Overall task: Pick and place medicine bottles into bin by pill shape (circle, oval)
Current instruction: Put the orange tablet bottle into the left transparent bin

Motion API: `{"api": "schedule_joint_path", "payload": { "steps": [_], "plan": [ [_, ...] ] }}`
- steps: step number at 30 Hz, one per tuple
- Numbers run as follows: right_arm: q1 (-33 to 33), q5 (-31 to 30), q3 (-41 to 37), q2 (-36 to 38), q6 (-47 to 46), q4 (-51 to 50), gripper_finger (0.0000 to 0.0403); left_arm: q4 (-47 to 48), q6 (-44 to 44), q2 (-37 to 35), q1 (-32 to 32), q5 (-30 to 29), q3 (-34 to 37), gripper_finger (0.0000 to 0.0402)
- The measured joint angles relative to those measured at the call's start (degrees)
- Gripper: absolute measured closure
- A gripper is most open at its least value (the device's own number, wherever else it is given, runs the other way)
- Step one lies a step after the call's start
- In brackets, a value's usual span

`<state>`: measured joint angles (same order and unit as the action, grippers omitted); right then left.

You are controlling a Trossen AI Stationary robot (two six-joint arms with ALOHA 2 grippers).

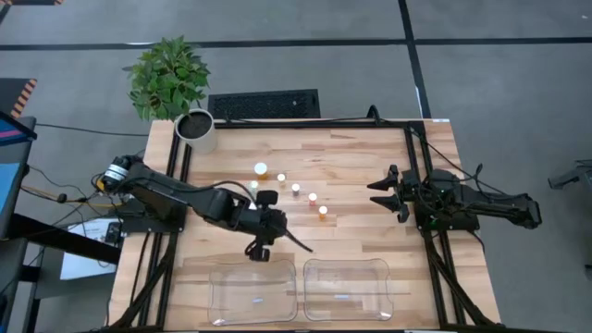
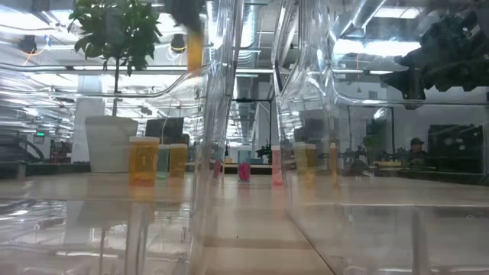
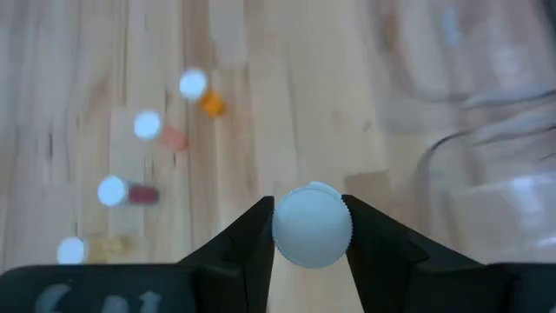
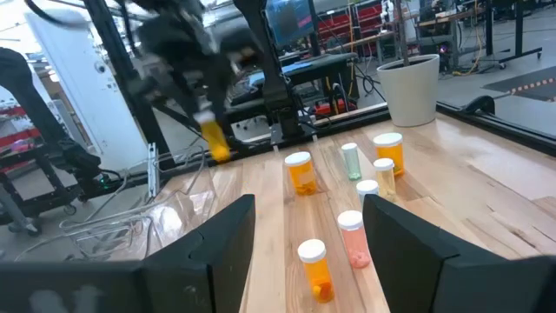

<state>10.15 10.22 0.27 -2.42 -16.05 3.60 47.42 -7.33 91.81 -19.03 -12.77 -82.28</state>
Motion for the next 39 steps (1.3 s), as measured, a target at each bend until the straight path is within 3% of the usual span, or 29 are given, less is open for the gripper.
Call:
{"api": "schedule_joint_path", "payload": {
  "steps": [6, 12, 20, 32, 39],
  "plan": [
    [0.0, 0.0, 0.01, 0.0, 0.0, -0.02, 0.0178, 1.31, -3.52, -0.07, -6.25, 0.01, -6.82, 0.0284],
    [0.0, 0.0, 0.01, 0.0, 0.0, -0.02, 0.0178, 1.09, -13.34, -0.04, -12.59, -3.27, -6.56, 0.0284],
    [0.0, 0.0, -0.01, 0.0, 0.0, -0.04, 0.0178, -9.82, -21.55, 0.15, -18.64, -7.0, 2.02, 0.0284],
    [0.0, 0.02, -0.01, 0.0, -0.45, -0.09, 0.0178, -11.39, -43.69, 0.17, -23.01, -5.21, 16.53, 0.0284],
    [0.0, 0.02, 0.0, 0.02, -0.44, -0.11, 0.0178, -13.0, -54.97, 0.17, -28.13, -4.59, 19.71, 0.0284]
  ]
}}
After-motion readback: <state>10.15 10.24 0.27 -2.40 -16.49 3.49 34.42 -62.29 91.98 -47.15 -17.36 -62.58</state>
